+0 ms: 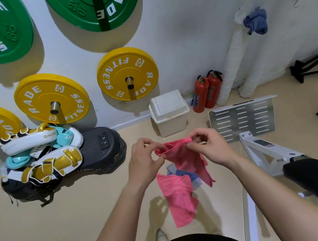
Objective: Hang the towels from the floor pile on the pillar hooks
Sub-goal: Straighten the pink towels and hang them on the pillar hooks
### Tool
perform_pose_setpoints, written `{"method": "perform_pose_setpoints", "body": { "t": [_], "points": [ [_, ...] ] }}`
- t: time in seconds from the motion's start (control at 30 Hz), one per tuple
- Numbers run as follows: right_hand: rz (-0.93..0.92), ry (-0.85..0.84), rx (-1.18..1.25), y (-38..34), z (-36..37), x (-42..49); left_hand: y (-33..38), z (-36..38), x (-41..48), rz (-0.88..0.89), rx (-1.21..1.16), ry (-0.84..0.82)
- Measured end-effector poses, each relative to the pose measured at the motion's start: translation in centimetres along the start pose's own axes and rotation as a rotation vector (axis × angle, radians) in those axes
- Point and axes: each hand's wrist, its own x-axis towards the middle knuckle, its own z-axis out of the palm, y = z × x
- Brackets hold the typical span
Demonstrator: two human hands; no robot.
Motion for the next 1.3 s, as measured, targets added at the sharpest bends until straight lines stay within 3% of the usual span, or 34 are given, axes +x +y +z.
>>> {"method": "perform_pose_setpoints", "body": {
  "t": [0.13,0.37,0.6,0.83,1.0,1.13,1.3],
  "points": [
    [-0.016,0.020,-0.059,-0.6,-1.4,0.4,-1.4,-1.4,0.3,0.065,0.088,0.012],
    [0.064,0.010,-0.377,0.2,-2.3,1.0,1.3,-4.2,1.6,0.194,-0.056,0.042],
    [0.050,0.033,-0.252,-0.8,-2.4,2.1,2.4,-4.9,2.6,0.038,-0.231,0.072],
    [0.082,0.006,-0.236,-1.5,-3.0,2.1,4.4,-4.9,2.6,0.088,-0.327,0.030],
    [0.110,-0.160,-0.405,-2.5,-3.6,2.0,5.3,-4.7,2.7,0.132,-0.395,0.026],
    [-0.017,-0.234,-0.563,-4.0,-2.6,2.2,5.9,-4.4,2.5,0.147,-0.440,0.010],
    [-0.158,-0.188,-0.479,-6.4,-0.5,2.7,5.9,-4.2,2.4,0.131,-0.489,0.019]
  ]
}}
